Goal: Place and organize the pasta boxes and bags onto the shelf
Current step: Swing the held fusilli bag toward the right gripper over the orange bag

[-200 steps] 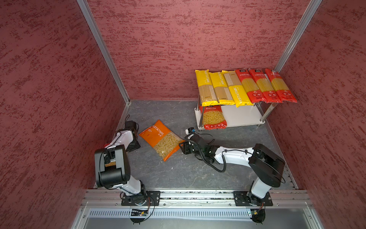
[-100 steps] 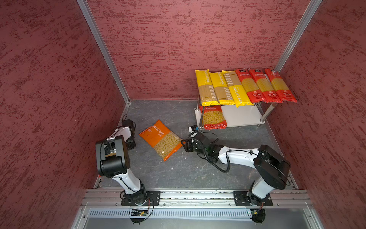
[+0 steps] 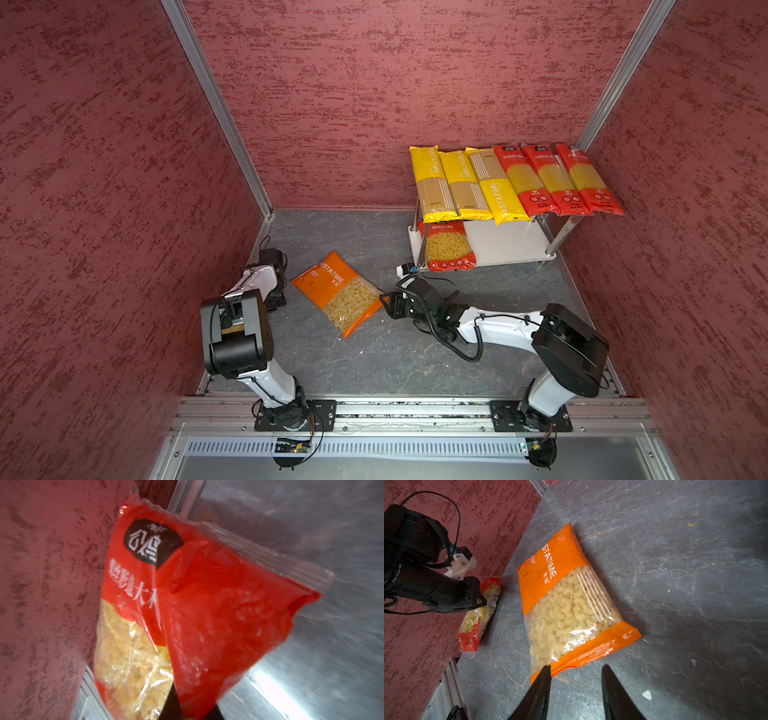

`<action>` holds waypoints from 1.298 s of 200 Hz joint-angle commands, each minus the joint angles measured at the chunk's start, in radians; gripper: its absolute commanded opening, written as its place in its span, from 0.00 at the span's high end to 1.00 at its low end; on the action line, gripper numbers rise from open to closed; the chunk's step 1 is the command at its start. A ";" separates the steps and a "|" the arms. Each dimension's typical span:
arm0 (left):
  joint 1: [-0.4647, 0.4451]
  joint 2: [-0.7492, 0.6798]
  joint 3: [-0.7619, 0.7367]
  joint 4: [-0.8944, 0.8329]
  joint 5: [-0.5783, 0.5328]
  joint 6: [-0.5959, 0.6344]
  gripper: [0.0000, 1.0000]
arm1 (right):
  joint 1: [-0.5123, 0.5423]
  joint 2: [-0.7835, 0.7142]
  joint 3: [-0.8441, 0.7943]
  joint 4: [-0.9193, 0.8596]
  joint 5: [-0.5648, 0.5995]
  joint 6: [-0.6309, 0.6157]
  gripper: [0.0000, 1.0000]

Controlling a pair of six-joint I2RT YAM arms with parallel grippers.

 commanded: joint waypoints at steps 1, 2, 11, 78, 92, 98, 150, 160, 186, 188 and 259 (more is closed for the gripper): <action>-0.066 -0.103 -0.001 -0.018 0.004 -0.029 1.00 | -0.003 -0.008 0.004 -0.001 0.019 0.006 0.57; -0.068 -0.106 -0.001 -0.019 0.004 -0.031 1.00 | -0.004 -0.007 0.005 -0.002 0.020 0.006 0.57; -0.078 -0.137 0.003 -0.038 -0.003 -0.049 1.00 | -0.003 -0.007 0.010 -0.009 0.020 0.009 0.58; -0.387 -0.348 0.073 -0.243 0.059 -0.252 1.00 | -0.003 0.006 0.058 -0.077 0.036 0.020 0.58; -0.488 -0.367 0.100 -0.310 0.063 -0.313 1.00 | -0.003 0.005 0.060 -0.092 0.047 0.025 0.57; -0.528 -0.370 0.114 -0.336 0.060 -0.344 1.00 | -0.003 0.004 0.059 -0.095 0.052 0.030 0.57; -0.822 -0.320 0.179 -0.267 0.207 -0.526 0.95 | -0.003 -0.003 0.052 -0.114 0.052 0.097 0.57; -0.842 -0.304 0.176 -0.190 0.275 -0.541 0.85 | -0.003 -0.007 0.047 -0.119 0.058 0.112 0.57; -0.846 -0.308 0.180 -0.038 0.434 -0.496 0.57 | -0.003 -0.016 0.028 -0.127 0.061 0.164 0.57; -0.845 -0.312 0.184 -0.032 0.438 -0.488 0.55 | -0.003 -0.018 0.025 -0.127 0.059 0.170 0.57; -0.469 -0.484 -0.072 0.058 0.677 -0.321 0.37 | 0.049 -0.006 -0.046 -0.071 -0.058 0.343 0.44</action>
